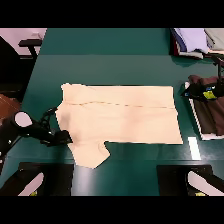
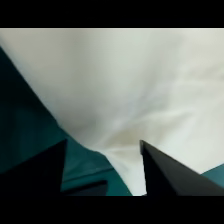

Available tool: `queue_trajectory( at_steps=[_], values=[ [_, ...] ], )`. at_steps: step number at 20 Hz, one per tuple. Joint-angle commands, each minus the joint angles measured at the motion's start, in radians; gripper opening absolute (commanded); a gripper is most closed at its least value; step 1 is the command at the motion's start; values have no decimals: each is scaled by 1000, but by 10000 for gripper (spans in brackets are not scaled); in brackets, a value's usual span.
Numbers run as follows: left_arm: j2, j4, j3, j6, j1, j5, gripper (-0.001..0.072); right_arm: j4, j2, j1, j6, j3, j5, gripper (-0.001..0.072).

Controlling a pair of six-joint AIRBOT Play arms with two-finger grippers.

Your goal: Fold the shirts.

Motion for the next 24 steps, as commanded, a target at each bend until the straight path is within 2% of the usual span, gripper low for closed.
queue_trajectory(
  at_steps=[1, 3, 4, 5, 6, 9, 12, 13, 14, 15, 16, 17, 18, 19, 21, 24],
  values=[
    [7, -74, -66, -5, -81, 93, 540, 1, 4, 3, -2, -2, -3, 451],
    [7, -87, -67, -11, -109, 103, 535, 1, 4, 3, -2, -2, 6, 451],
    [7, -89, -67, -15, -109, 90, 342, 1, 4, -3, -2, -2, 18, 451],
    [7, -88, -67, -11, -109, 82, 99, 0, 4, -13, -3, -2, 35, 451],
    [7, -89, -65, -11, -109, 78, 25, 0, 4, -30, -13, -3, 64, 451],
    [7, -78, -11, 0, -109, 40, 23, -33, 13, -124, -32, -35, 179, 451],
    [7, -62, 56, 7, -109, 20, 23, -114, 78, -280, -32, -239, 189, 456],
    [7, -62, 75, 7, -109, 23, 23, -117, 95, -333, -33, -319, 181, 508],
    [7, -62, 87, 7, -109, 26, 23, -111, 101, -394, -33, -401, 177, 594],
    [7, -62, 93, 7, -109, 31, 23, -105, 97, -441, -33, -472, 174, 594],
    [7, -61, 94, 7, -109, 32, 23, -100, 87, -471, -36, -527, 167, 584],
    [7, -59, 94, 7, -109, 32, 23, -89, 72, -482, -37, -575, 148, 532],
    [7, -59, 94, 7, -109, 31, 23, -53, 59, -480, -43, -607, 119, 510],
    [7, -58, 94, 7, -109, 29, 23, -5, 47, -470, -69, -631, 87, 509],
    [7, -57, 94, 7, -109, 21, 23, 63, 19, -416, -73, -647, 39, 500],
    [7, -45, 94, 8, -109, 21, 24, 80, -16, -310, -73, -624, 11, 425]
  ],
)
